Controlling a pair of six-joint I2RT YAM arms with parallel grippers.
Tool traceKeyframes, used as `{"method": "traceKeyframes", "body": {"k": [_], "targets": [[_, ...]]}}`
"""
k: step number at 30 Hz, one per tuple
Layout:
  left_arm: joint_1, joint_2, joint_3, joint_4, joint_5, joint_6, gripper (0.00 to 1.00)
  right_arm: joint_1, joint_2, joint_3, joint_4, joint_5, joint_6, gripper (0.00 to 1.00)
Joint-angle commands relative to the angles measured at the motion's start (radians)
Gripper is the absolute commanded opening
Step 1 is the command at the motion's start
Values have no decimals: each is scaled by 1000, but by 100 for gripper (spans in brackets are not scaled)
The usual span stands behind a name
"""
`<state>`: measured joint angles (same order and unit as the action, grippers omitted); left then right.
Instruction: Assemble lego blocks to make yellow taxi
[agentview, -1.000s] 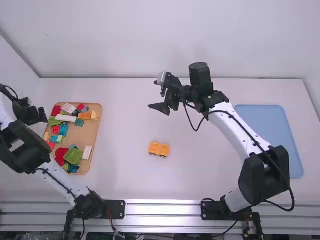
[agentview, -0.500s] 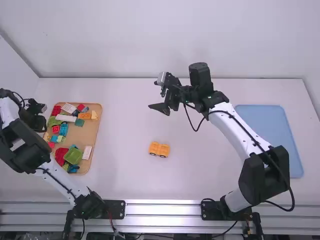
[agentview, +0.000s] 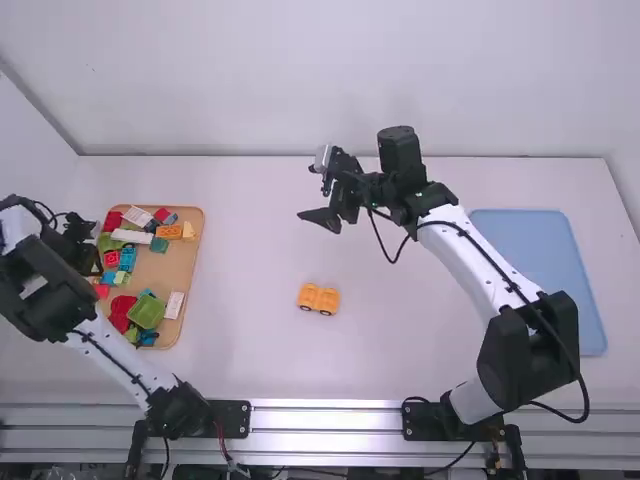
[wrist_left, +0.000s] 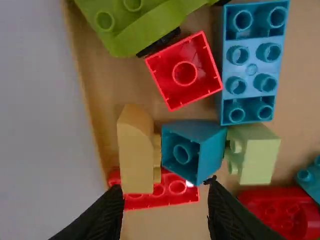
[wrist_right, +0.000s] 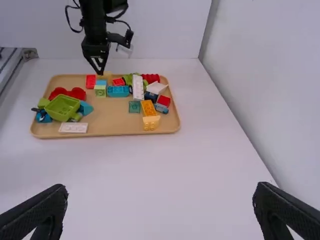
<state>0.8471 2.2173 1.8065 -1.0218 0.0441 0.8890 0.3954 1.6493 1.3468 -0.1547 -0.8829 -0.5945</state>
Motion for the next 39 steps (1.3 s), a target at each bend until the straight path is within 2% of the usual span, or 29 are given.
{"method": "traceKeyframes", "body": {"k": [1, 8, 26, 33, 39], "targets": [[18, 10, -14, 6, 17, -3, 43, -4, 8, 21, -9, -6, -8, 99], [17, 10, -19, 37, 27, -14, 35, -4, 8, 21, -10, -6, -8, 99], [16, 10, -93, 149, 16, -21, 36, -4, 8, 21, -7, 43, -8, 99], [17, 10, -118, 175, 14, -1, 33, -3, 8, 21, -5, 43, -8, 99], [16, 10, -133, 184, -53, -10, 33, -4, 8, 21, -7, 43, -8, 99]]}}
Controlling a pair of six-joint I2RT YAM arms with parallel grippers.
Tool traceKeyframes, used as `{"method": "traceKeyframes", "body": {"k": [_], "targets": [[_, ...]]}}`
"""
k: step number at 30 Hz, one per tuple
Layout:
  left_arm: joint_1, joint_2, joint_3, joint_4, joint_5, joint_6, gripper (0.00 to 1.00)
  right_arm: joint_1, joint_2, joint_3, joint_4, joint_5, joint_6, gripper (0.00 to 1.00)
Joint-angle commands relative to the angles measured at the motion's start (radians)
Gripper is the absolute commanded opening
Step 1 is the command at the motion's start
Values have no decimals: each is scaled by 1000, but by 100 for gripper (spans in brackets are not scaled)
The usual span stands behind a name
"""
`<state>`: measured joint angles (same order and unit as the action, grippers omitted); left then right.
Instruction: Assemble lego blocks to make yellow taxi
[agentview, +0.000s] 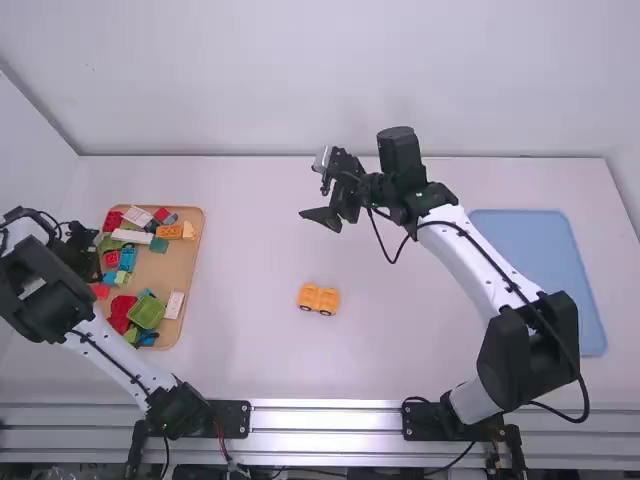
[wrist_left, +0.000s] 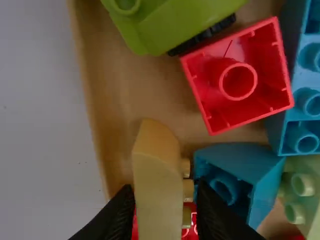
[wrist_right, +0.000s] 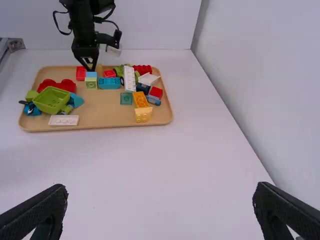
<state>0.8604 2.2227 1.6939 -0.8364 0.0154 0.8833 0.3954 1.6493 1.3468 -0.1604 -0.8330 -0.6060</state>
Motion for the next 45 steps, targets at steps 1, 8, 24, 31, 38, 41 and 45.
{"method": "traceKeyframes", "body": {"k": [1, 8, 24, 31, 38, 41, 45], "targets": [[3, 5, -29, 10, -23, -10, 33, -4, 8, 21, -1, -6, 3, 99], [3, 5, -51, 43, -1, -21, 33, -4, 8, 21, -1, 2, 3, 98], [-24, -114, 116, -126, 64, -163, 7, -22, 8, 21, 16, 5, 10, 98], [-124, -444, -3, -64, 81, -189, 3, -63, 8, 21, 26, -7, 71, 99], [-414, -840, -366, 264, 151, -274, 2, -86, 8, 21, 26, -51, 87, 98], [-563, -933, -503, 402, 154, -312, 2, -97, 8, 21, 26, -102, 119, 99], [-807, -1019, -695, 587, 90, -320, 8, -122, 21, -8, 50, -168, 188, 99]]}}
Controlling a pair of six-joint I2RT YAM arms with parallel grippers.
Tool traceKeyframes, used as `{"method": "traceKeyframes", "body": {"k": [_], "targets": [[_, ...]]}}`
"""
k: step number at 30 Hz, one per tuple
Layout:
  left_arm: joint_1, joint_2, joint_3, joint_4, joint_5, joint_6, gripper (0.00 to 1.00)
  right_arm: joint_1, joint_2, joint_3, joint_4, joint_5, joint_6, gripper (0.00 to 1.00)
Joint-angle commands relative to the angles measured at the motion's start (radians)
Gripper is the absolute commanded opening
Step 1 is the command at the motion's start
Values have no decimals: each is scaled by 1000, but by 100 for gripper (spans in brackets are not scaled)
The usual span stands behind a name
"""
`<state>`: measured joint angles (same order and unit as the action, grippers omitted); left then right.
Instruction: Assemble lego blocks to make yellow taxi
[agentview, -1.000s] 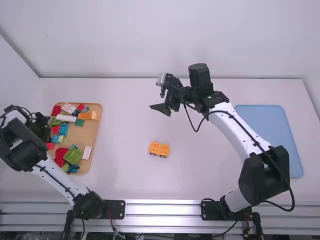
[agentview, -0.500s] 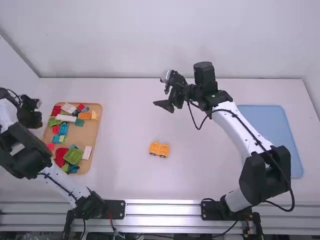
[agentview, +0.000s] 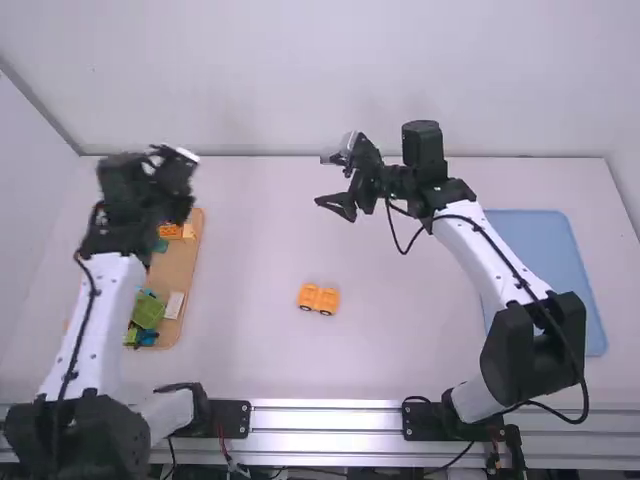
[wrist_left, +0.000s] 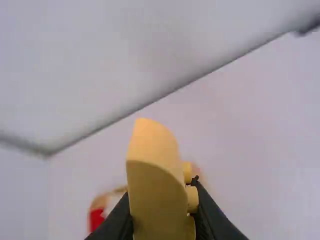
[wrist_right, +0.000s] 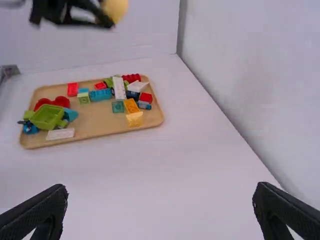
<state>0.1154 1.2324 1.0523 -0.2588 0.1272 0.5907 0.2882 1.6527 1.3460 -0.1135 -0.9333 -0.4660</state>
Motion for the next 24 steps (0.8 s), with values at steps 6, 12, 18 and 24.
{"method": "traceKeyframes", "body": {"k": [6, 12, 18, 24], "targets": [[-279, -38, -223, 162, -147, -105, 11, -60, 29, -103, 185, -126, 197, 99], [-310, -29, -334, 325, 150, -223, 2, -126, 29, -183, 209, -170, 197, 99], [-372, -14, -455, 620, 245, -259, 5, -106, 29, -339, 544, -214, 443, 99], [-464, 35, -482, 780, 131, -364, 9, -66, 29, -414, 764, -202, 575, 99]]}}
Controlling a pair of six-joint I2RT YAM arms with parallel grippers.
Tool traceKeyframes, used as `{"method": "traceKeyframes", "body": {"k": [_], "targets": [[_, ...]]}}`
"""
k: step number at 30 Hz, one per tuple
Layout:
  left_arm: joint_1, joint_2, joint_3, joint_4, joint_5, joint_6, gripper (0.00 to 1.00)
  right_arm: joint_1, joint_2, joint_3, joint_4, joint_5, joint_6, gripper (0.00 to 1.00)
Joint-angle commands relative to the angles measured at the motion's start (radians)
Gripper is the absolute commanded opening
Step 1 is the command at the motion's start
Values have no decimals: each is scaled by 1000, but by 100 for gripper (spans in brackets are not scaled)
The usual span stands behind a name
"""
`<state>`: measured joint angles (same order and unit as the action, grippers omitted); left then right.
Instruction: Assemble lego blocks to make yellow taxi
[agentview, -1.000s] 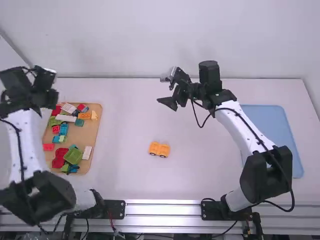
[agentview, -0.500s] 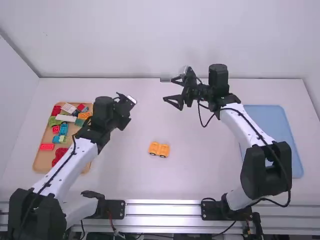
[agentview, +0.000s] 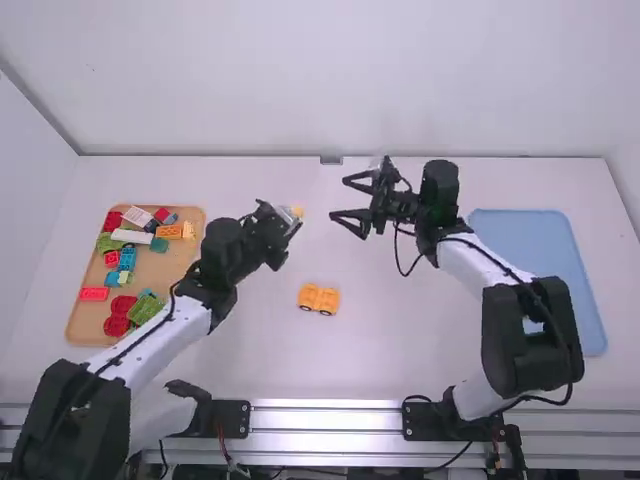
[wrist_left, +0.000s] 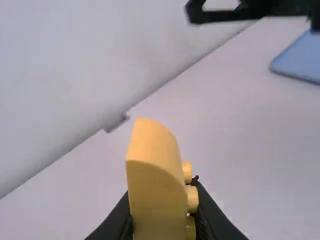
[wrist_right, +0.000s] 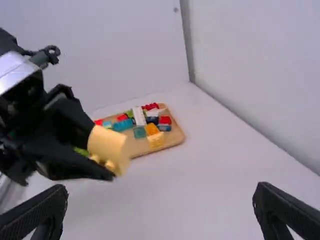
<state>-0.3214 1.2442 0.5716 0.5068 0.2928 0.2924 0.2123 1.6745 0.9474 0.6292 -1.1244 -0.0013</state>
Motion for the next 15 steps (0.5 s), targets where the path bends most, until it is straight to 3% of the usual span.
{"method": "traceKeyframes", "body": {"k": [1, 5, 8, 15], "targets": [[-48, 44, 4, 43, -51, -92, 9, 18, 7, -20, 26, 13, 135, 99], [-92, 100, 24, 108, -51, -150, 7, 38, 7, -26, 18, 55, 135, 99], [-121, 156, 48, 171, -60, -198, 4, 53, 7, -22, 22, 58, 133, 87], [-159, 227, 81, 280, -103, -264, 2, 62, 7, -21, 14, 131, 154, 74]]}}
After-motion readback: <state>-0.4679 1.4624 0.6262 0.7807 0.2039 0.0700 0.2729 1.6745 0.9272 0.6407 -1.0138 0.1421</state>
